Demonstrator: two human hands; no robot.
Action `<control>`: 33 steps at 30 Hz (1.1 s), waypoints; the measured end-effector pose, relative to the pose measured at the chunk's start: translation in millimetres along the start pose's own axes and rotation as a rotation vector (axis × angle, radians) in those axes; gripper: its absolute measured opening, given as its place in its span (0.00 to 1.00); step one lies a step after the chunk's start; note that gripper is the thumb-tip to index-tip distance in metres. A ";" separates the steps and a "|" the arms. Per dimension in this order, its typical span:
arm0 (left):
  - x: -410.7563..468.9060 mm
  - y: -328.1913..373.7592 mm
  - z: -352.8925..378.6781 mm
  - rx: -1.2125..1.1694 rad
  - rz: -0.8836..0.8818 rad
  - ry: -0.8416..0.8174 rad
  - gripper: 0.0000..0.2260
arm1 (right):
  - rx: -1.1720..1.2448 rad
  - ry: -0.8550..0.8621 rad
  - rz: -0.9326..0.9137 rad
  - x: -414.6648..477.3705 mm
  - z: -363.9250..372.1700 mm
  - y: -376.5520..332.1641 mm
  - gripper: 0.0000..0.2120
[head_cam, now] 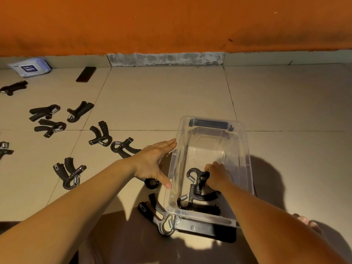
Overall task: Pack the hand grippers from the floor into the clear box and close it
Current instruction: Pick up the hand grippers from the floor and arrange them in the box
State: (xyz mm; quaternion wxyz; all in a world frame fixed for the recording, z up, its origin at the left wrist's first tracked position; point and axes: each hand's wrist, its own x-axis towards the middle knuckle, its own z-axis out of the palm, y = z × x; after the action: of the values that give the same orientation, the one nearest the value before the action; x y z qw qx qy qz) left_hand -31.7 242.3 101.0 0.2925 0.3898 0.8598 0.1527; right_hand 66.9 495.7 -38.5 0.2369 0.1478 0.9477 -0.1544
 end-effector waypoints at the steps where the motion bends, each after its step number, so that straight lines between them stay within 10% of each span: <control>1: -0.2 0.1 0.1 0.004 0.002 0.007 0.63 | 0.007 0.004 0.005 -0.2 0.0 -0.2 0.25; 14: -18.0 -3.7 6.6 -0.061 -0.031 0.103 0.57 | 0.419 0.124 0.004 -16.6 -29.0 -20.3 0.30; 22: -85.2 -55.8 25.3 -0.285 -0.386 0.371 0.36 | 0.723 0.488 -0.242 -74.8 -133.8 -143.6 0.15; 33: -147.4 -111.8 105.5 -0.390 -0.678 0.255 0.27 | 0.186 -0.130 -0.234 -113.5 32.8 -232.0 0.26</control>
State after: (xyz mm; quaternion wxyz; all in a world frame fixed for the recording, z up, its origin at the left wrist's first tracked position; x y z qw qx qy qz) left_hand 46.4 61.4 20.2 0.2856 -0.0002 0.9238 0.2549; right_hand 94.0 249.5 41.7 0.2636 0.0473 0.9228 -0.2771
